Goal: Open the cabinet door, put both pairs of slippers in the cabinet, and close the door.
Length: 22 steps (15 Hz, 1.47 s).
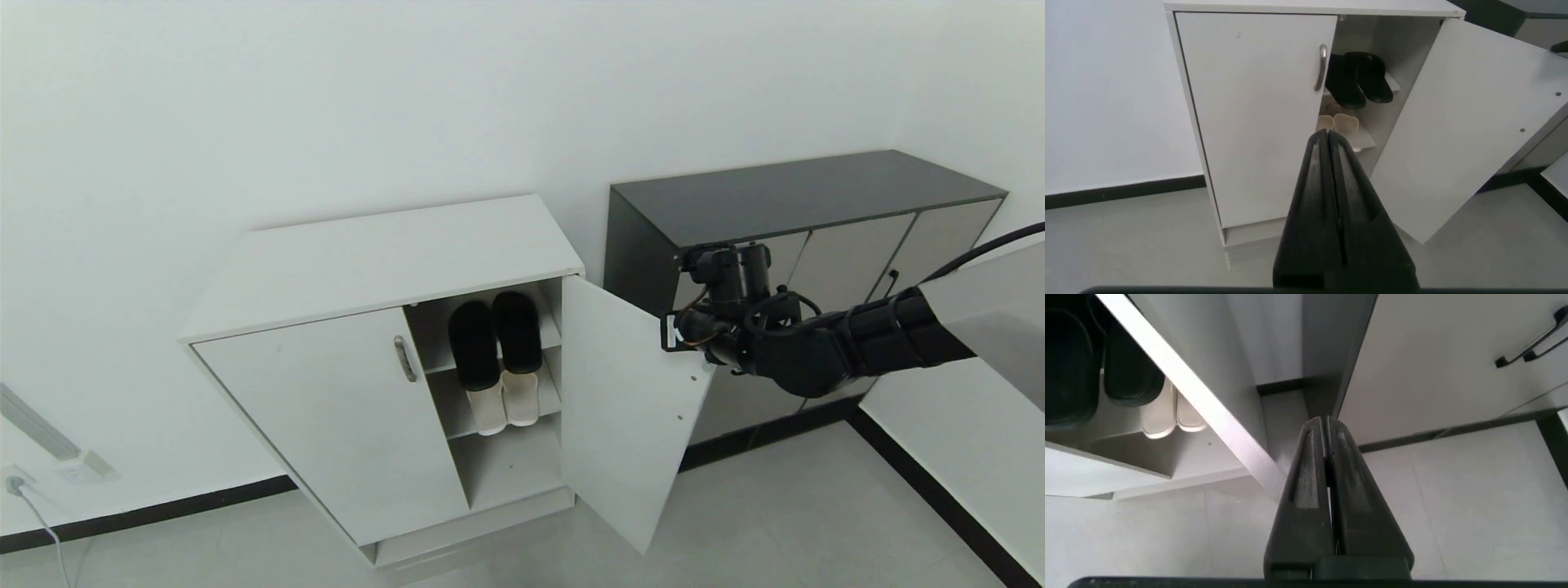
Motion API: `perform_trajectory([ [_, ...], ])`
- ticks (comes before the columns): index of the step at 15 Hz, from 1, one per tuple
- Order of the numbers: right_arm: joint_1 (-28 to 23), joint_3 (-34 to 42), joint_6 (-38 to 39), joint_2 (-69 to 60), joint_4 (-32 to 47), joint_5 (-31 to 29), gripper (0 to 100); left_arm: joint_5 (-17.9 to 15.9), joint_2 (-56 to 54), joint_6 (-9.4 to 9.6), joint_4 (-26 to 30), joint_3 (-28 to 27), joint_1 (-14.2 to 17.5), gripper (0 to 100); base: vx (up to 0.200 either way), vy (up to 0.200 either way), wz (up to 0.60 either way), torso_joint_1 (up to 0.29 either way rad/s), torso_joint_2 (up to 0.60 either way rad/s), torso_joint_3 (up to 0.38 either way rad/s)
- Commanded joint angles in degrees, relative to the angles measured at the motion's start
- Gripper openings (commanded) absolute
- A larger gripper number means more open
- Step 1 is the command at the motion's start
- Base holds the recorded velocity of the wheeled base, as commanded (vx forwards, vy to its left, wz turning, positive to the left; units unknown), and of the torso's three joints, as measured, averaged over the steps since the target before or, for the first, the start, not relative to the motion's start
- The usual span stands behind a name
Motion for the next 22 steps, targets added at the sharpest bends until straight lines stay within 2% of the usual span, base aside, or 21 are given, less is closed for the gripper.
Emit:
perform_trajectory([
  [1,3.17,2.66,0.64,-2.74,-0.08,0.06,0,0.02,-0.01,-0.02,-0.01,0.01,0.01,0,0.0,0.0,0.0,0.0,0.0,0.0],
  [5,10.99,7.94,1.95,-6.52,-2.01,-0.2,0,0.02,-0.01,-0.02,-0.01,0.01,0.01,0,0.0,0.0,0.0,0.0,0.0,0.0],
  [7,13.72,10.92,-1.3,-7.31,-7.29,-0.47,0,0.02,-0.01,-0.02,-0.01,0.01,0.01,0,0.0,0.0,0.0,0.0,0.0,0.0],
  [9,14.33,13.3,-4.2,-8.19,-9.92,-0.2,0,0.11,-0.01,-0.02,-0.01,0.01,0.01,0,0.0,0.0,0.0,0.0,0.0,0.0],
  [14,14.51,16.11,-4.29,-8.54,-11.94,-0.03,0,0.02,-0.01,-0.02,-0.01,0.01,0.01,0,0.0,0.0,0.0,0.0,0.0,0.0],
  [22,14.6,18.66,-4.11,-7.93,-15.28,2.96,0,-0.07,-0.01,-0.02,-0.01,0.01,0.01,0,0.0,0.0,0.6,0.001,0.0,0.003],
])
